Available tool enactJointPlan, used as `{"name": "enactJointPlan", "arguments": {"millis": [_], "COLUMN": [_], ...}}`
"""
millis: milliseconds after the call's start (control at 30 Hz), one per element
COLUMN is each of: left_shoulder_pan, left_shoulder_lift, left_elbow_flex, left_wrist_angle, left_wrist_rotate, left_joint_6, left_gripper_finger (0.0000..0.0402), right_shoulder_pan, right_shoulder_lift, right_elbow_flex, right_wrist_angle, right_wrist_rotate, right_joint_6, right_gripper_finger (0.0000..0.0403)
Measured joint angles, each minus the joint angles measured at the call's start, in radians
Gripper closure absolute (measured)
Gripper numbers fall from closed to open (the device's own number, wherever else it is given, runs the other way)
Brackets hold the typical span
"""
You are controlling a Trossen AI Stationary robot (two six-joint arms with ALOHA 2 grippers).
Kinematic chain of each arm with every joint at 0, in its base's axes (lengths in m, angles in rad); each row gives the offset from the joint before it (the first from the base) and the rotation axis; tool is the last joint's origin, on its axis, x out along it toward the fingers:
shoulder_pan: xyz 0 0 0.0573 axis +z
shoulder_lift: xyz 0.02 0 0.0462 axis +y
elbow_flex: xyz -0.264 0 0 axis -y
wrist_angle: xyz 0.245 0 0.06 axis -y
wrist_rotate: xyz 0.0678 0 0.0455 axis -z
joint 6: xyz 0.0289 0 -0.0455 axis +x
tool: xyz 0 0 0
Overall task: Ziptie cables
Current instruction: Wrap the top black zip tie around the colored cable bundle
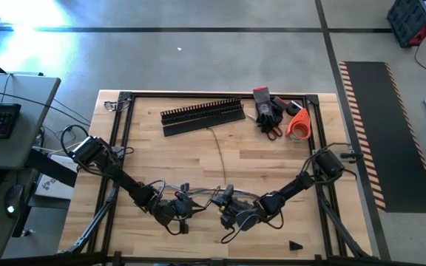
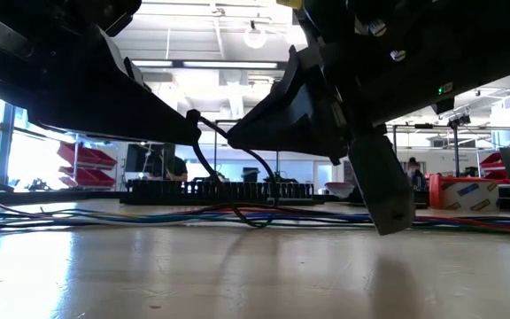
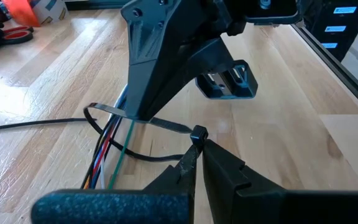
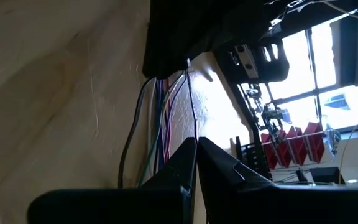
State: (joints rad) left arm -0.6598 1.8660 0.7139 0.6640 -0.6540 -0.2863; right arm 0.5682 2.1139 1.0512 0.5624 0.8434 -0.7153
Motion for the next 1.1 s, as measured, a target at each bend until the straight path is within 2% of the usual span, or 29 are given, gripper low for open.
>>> {"name": "enactJointPlan", "arguments": {"millis": [400, 933, 1000, 1100], "left_shoulder_pan": [0.0, 0.0, 0.007, 0.037], "left_shoulder_lift": [0.0, -0.001, -0.003, -0.01], "left_elbow_flex": [0.0, 0.0, 0.0, 0.0], "left_wrist_angle": [0.0, 0.038, 0.037, 0.039], "left_wrist_rotate": [0.0, 0.027, 0.063, 0.167], "left_joint_6": [0.0, -0.026, -0.042, -0.1], "left_gripper_finger": [0.0402, 0.0402, 0.0402, 0.0402], "right_shoulder_pan": [-0.001, 0.012, 0.017, 0.02], "right_shoulder_lift": [0.0, 0.0, 0.0, 0.0], "right_elbow_flex": [0.0, 0.004, 0.015, 0.034], "right_wrist_angle": [0.003, 0.064, 0.065, 0.064], "right_wrist_rotate": [-0.023, -0.071, -0.072, -0.081], "right_joint_6": [0.026, -0.064, -0.088, -0.14], "right_gripper_finger": [0.0403, 0.0403, 0.0403, 0.0403]}}
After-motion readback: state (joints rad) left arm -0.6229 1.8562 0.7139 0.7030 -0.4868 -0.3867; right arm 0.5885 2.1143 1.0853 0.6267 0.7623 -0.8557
